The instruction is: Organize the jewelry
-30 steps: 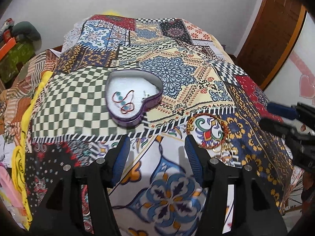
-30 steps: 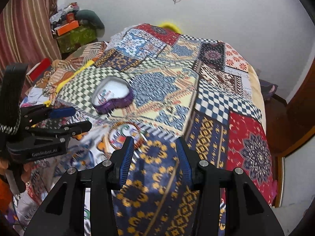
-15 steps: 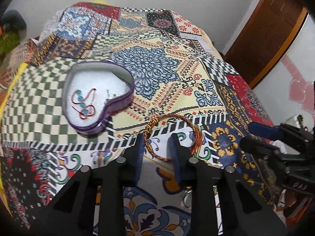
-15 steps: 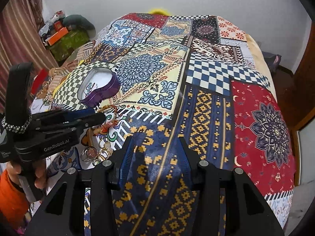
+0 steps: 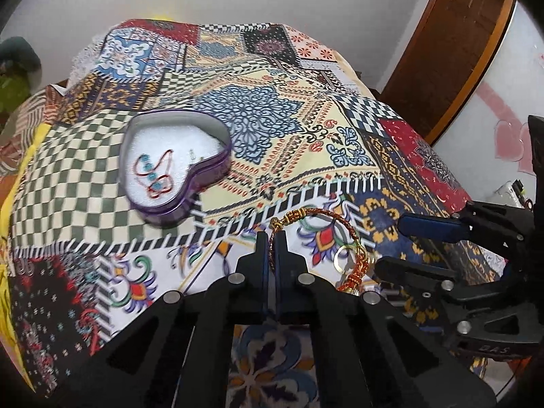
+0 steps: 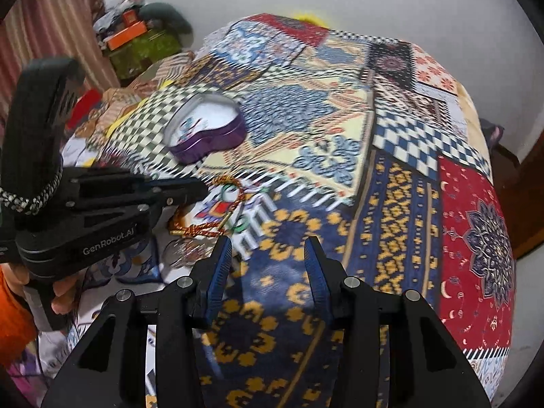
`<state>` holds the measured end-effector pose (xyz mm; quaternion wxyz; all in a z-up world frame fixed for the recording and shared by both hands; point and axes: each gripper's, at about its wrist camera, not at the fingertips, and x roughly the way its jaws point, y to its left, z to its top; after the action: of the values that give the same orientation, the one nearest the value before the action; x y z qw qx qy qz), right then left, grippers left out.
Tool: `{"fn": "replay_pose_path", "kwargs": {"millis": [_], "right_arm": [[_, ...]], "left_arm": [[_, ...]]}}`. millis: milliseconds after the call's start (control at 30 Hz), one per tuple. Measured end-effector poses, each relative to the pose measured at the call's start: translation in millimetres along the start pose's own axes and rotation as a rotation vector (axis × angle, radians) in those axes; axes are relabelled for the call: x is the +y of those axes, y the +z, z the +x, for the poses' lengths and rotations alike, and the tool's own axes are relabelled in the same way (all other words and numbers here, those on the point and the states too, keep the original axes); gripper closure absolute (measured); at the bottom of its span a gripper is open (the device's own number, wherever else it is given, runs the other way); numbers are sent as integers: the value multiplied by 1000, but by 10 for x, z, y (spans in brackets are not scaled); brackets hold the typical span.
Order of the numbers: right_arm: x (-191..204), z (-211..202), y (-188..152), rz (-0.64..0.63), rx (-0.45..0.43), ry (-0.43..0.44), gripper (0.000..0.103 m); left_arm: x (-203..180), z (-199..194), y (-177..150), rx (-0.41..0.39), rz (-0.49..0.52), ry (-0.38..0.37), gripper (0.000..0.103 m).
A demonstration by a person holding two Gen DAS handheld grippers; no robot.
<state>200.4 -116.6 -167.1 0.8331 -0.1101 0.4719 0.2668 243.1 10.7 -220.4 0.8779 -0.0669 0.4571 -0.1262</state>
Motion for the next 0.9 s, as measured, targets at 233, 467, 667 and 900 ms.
{"fn": "replay_pose_path", "kwargs": {"millis": [233, 467, 667, 900], "right_arm": [[171, 80, -8, -91, 17, -19, 84], [265, 102, -17, -143, 19, -40, 96], [167, -7, 41, -50, -6, -16, 96], [198, -245, 159, -32, -78, -22, 96]], "left_arm": [[136, -196, -142, -20, -9, 50, 102], [163, -344, -172, -51, -16, 73, 102], [186, -485, -96, -88, -25, 72, 102], [206, -679, -27, -136, -30, 83, 102]]}}
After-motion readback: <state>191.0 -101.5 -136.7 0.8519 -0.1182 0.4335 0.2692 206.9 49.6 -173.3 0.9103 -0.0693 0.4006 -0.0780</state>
